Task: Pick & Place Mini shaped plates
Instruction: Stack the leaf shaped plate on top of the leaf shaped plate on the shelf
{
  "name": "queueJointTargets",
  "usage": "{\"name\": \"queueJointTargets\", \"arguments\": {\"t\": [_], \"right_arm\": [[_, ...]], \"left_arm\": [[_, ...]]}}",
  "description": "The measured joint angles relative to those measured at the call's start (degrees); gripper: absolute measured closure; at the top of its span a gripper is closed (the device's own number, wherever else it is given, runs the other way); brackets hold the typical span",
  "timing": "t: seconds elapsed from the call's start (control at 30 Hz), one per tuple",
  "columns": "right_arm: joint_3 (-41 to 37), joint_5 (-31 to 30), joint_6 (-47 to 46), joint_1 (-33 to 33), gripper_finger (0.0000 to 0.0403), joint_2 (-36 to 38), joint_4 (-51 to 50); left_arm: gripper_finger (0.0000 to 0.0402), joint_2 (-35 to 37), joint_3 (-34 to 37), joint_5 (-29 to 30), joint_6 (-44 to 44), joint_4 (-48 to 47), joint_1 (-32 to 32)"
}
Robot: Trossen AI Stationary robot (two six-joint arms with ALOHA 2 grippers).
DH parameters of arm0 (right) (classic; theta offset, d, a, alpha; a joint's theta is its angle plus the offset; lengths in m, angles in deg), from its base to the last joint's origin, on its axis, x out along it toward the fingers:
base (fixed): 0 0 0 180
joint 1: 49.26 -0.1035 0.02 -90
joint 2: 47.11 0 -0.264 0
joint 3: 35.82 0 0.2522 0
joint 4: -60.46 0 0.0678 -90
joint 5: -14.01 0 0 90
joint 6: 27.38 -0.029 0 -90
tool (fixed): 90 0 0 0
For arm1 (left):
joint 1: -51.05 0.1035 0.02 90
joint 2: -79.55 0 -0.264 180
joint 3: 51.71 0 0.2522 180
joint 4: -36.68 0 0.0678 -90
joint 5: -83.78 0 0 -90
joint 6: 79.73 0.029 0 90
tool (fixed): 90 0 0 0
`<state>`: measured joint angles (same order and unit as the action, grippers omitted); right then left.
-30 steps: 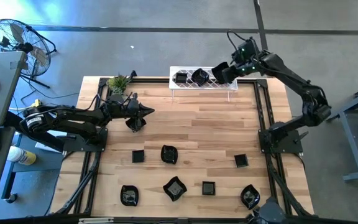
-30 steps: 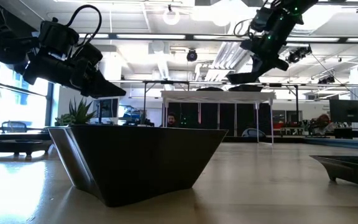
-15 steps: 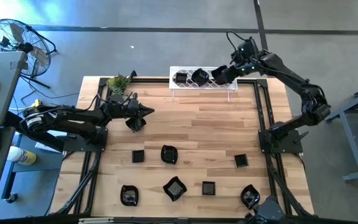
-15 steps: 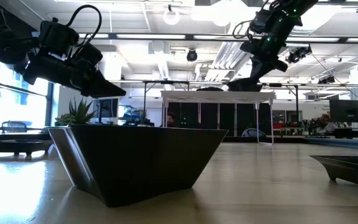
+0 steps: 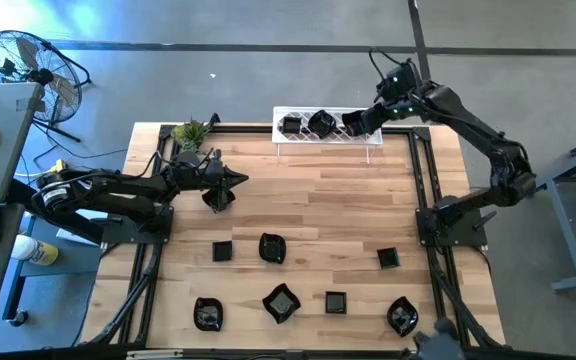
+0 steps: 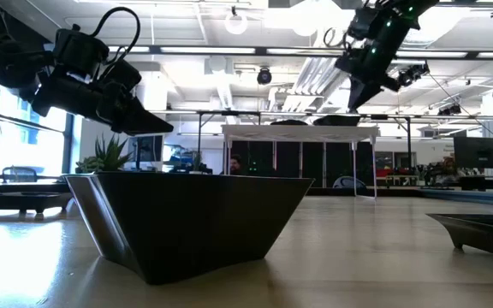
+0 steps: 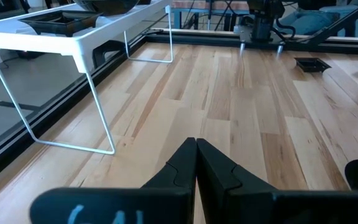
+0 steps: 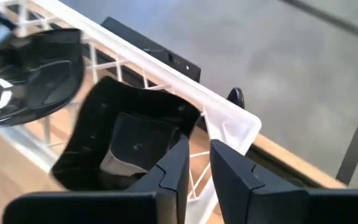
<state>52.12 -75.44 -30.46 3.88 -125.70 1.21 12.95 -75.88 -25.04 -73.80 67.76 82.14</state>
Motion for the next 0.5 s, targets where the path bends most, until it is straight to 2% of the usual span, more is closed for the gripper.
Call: {"name": "queueJointTargets", "arguments": {"t": [0.1,0.2,0.4,0.5], "right_arm": [[-1.24,-1.71,1.15,-4.1,0.0375,3.08,0.14],[-6.92,-4.71,1.14,-10.18,0.0398,6.69,5.19],[-21.01,-7.79,-5.04,-24.73,0.0396,13.0,19.36],[-25.57,-10.76,-9.67,-32.43,0.04,15.0,23.67]], "left_arm": [[0.0397,0.0,0.0,-0.01,0.0,0.0,0.02],[0.0397,0.0,0.0,0.03,0.08,0.0,0.0],[0.0397,0.0,0.0,0.03,0.28,-0.03,0.02],[0.0397,0.0,0.0,0.03,0.26,-0.42,0.0]]}}
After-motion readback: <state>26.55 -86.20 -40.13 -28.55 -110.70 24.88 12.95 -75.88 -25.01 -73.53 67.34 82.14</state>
